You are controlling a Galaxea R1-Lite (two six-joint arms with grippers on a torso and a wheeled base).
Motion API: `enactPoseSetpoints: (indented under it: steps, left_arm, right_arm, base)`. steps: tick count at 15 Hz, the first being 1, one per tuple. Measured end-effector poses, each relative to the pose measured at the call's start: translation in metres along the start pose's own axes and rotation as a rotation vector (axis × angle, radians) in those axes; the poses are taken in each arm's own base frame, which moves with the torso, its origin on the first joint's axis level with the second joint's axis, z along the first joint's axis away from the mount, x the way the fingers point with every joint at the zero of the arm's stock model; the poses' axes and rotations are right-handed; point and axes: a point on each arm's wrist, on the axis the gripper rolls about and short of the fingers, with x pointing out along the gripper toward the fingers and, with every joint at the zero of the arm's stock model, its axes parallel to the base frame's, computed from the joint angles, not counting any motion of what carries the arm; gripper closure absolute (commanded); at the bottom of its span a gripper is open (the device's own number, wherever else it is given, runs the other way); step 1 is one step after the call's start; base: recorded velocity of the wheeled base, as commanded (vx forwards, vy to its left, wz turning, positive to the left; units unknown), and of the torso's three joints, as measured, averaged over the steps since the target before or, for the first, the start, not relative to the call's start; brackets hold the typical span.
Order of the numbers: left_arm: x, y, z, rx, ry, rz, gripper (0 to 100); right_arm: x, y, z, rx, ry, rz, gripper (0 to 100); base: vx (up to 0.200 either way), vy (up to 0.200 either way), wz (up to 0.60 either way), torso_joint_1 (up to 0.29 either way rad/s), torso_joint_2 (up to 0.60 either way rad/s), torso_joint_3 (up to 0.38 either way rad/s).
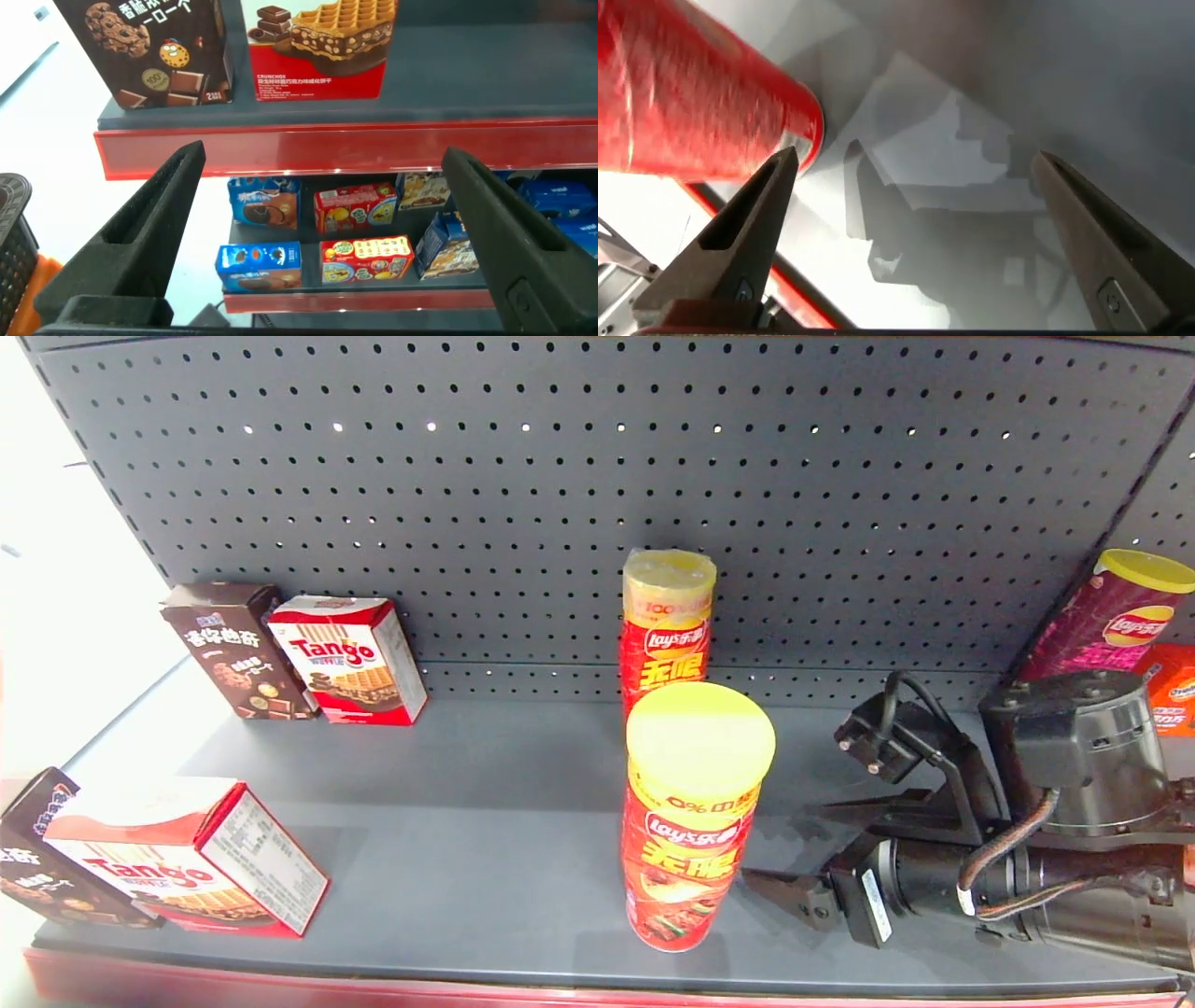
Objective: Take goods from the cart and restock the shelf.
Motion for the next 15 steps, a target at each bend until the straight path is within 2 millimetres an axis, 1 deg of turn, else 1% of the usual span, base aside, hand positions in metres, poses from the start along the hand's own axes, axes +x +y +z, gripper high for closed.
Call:
enactPoseSetpoints:
  steps: [4,7,9,10,12,15]
  left_arm:
    - [0.0,0.0,0.0,0.0,0.0,0.0,0]
    - [0.0,0.0,0.0,0.0,0.0,0.0,0]
    - [0.0,0.0,0.0,0.0,0.0,0.0,0]
    - [0.0,0.0,0.0,0.0,0.0,0.001,0]
    - [0.0,0.0,0.0,0.0,0.0,0.0,0]
    - [0.0,0.0,0.0,0.001,0.0,0.0,0]
  right_arm:
    - [-0.019,-0.002,-0.013,0.001,-0.004,0.007,0]
    - [-0.031,-0.002,-0.015,0.001,-0.031,0.011,0]
    - [-0.043,-0.004,-0.015,0.007,-0.067,0.007,0]
    - [-0.053,-0.006,-0.017,0.012,-0.091,-0.001,0]
    - [-0.074,-0.012,-0.03,0.026,-0.126,-0.019,0]
    - [-0.111,-0.017,-0.064,0.046,-0.187,-0.059,0]
  base:
    - [0.0,0.0,0.0,0.0,0.0,0.0]
    - [0.0,0.0,0.0,0.0,0.0,0.0]
    - [0.0,0.0,0.0,0.0,0.0,0.0]
    - [0.0,0.0,0.0,0.0,0.0,0.0]
    - [0.0,0.0,0.0,0.0,0.0,0.0]
    - [0.0,0.0,0.0,0.0,0.0,0.0]
